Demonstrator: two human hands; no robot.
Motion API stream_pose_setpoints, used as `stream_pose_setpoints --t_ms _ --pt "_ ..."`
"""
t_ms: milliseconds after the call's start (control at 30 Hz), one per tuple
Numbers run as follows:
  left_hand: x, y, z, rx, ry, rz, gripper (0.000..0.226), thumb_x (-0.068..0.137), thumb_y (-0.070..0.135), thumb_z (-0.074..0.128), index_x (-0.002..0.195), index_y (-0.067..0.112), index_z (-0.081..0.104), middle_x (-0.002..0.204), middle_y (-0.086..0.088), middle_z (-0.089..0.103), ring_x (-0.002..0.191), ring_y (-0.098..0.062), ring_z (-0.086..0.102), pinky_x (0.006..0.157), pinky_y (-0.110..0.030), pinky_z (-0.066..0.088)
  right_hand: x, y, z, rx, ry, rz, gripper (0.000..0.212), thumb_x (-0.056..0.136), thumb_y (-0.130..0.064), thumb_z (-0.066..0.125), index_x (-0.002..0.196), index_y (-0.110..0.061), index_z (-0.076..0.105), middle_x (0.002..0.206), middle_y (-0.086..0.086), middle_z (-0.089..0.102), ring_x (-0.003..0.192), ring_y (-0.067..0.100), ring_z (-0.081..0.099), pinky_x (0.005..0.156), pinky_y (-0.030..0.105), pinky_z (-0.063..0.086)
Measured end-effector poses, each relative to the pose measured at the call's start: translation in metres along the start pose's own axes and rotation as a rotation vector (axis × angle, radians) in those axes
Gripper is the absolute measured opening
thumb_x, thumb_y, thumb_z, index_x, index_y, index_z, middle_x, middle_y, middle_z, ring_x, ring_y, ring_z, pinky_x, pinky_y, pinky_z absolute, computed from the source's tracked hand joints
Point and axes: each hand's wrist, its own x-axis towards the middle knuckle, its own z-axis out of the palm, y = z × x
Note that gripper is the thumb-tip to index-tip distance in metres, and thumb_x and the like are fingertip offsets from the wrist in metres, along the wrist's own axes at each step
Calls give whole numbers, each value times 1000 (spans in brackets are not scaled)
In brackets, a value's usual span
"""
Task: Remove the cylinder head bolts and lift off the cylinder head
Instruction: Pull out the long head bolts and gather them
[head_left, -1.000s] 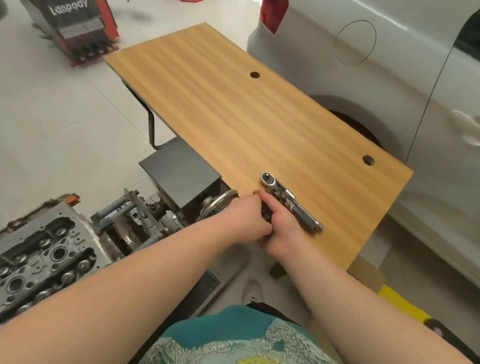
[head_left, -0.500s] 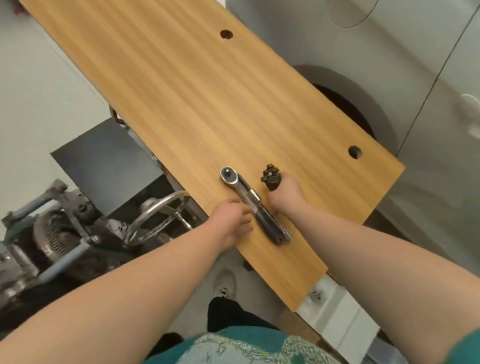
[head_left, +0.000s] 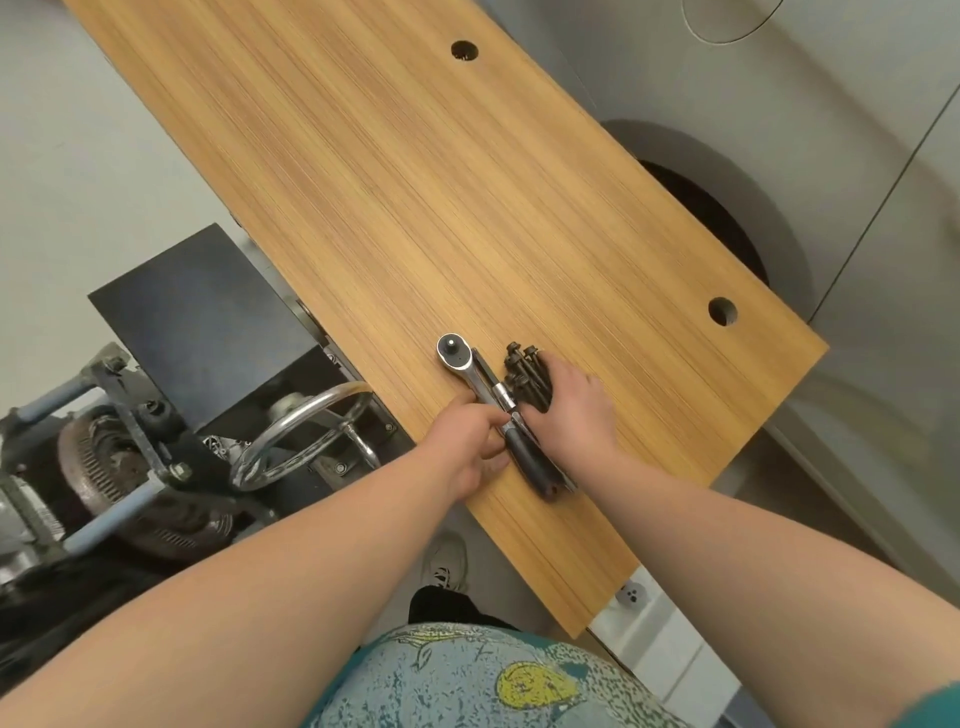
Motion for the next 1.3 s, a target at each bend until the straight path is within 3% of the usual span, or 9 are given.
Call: stream_pose_setpoints --t_ms 100,300,567,800,933,1067,1133,1233,1300 --pt "1 -2 1 20 -7 1 54 98 1 59 139 36 60 132 -5 67 118 -35 66 93 -48 57 1 7 -1 9 19 2 86 88 -59 67 160 -33 29 149 -6 51 130 24 46 105 45 43" --pt "3 -4 1 30 2 11 63 100 2 60 150 38 48 127 -4 67 112 -33 67 102 -53 55 10 13 -2 -36 -16 4 97 81 -64 69 160 -29 27 150 -2 44 134 25 42 107 47 45" --pt "4 -4 2 35 -2 13 71 100 2 61 159 37 41 138 -7 63 119 -37 64 105 -58 53 16 9 -5 29 -104 161 74 80 -62 76 135 -18 50 124 0 52 97 23 60 73 39 54" --pt "4 -3 -4 65 -12 16 68 100 7 63 158 36 41 122 -3 65 110 -34 67 87 -49 60 5 17 -4 101 -59 146 99 77 -89 56 154 -28 43 138 -9 51 121 17 57 87 45 57" --pt "3 1 -8 91 3 4 67 101 9 65 160 29 40 131 -8 59 113 -34 63 83 -48 59 9 17 -5 263 10 226 73 98 -71 45 152 -22 49 143 -4 51 128 19 53 99 44 50" --pt "7 4 -17 64 14 -19 59 102 9 65 156 25 45 126 -12 59 115 -37 64 96 -55 59 16 17 -5 373 45 322 50 109 -43 43 151 -18 51 148 -2 48 93 7 51 70 17 37" --pt "9 4 -19 46 -4 -24 58 103 7 63 155 24 45 127 -13 59 116 -39 65 100 -56 57 17 18 -5 377 35 317 45 111 -33 43 152 -17 50 149 -2 46 85 5 50 64 15 33" --pt "10 3 -16 28 -33 -19 60 101 4 63 155 22 45 132 -17 60 115 -42 67 101 -56 56 16 19 -4 361 -5 248 46 110 -25 44 155 -16 46 151 -2 43 113 13 54 89 26 39" --pt "12 1 -14 13 -41 -16 60 100 3 63 155 20 46 135 -19 59 115 -43 68 103 -58 56 15 20 -4 342 -18 218 48 110 -22 44 157 -17 43 151 -2 43 123 15 50 93 29 37"
